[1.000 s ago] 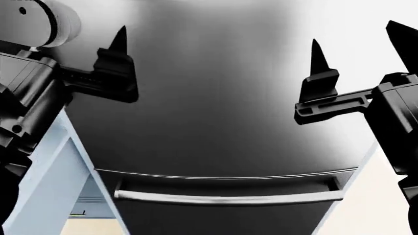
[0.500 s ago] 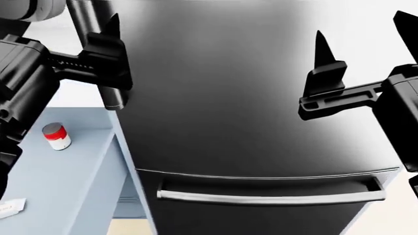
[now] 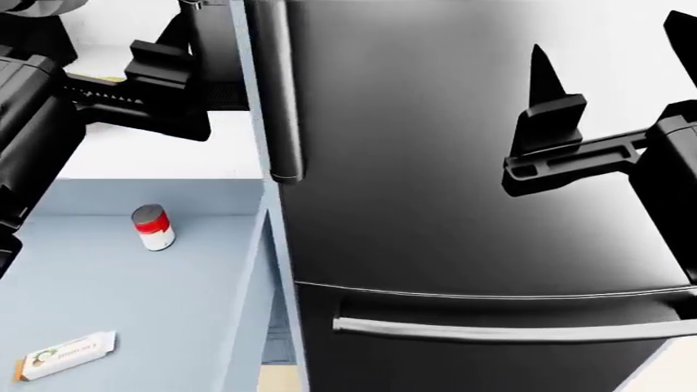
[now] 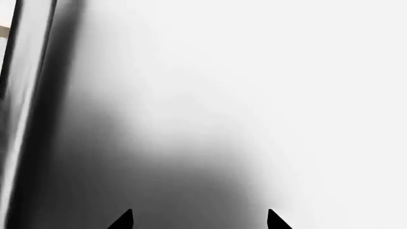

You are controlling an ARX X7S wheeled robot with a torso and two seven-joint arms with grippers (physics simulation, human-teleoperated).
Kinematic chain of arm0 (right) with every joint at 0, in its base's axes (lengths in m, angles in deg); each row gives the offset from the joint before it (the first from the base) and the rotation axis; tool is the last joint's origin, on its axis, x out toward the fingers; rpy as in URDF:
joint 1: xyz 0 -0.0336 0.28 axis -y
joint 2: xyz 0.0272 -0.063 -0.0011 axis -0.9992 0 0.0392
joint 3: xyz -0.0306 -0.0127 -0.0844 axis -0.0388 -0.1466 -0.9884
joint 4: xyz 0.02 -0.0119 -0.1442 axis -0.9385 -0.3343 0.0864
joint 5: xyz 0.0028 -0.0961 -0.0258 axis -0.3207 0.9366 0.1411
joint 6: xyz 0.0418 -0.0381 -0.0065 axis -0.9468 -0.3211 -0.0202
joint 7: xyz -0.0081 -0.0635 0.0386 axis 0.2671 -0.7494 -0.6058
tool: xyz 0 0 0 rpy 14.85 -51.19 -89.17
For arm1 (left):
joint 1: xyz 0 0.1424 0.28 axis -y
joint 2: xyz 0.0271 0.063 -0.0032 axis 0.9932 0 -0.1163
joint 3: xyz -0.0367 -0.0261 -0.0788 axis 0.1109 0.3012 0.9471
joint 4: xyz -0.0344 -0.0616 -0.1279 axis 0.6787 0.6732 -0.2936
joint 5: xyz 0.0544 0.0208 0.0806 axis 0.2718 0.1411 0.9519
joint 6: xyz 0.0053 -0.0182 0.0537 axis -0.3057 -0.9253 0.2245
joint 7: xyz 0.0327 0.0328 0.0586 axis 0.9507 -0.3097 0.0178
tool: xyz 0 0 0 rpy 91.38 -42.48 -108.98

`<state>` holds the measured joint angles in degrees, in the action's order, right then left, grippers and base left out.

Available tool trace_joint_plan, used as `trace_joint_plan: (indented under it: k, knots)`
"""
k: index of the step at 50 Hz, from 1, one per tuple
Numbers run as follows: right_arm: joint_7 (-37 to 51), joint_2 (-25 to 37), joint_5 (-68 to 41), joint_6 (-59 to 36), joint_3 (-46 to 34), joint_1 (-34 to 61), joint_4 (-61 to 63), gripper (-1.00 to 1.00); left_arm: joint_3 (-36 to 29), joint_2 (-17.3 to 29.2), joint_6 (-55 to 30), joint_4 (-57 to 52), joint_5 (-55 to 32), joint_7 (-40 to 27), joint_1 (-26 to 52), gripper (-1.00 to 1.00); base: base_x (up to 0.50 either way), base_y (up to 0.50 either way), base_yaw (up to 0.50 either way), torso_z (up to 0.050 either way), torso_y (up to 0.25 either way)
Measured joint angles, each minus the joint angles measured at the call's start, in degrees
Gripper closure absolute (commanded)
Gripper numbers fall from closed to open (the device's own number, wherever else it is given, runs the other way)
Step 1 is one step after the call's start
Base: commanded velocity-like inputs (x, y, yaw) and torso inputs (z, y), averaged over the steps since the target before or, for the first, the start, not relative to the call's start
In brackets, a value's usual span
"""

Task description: Place the bar in the bowl and close the drawer.

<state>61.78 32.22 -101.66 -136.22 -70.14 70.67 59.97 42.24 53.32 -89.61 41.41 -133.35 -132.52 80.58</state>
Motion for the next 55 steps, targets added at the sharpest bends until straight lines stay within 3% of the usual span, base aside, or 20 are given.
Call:
trace_joint_plan:
  k: [55]
  knots:
    - [0.1, 0.5, 0.0, 2.8, -4.7, 2.4, -0.4, -1.0, -1.1, 2.7, 3.8, -1.3, -0.3, 0.4, -0.5, -1.0, 0.0, 0.44, 0.0, 0.0, 0.0]
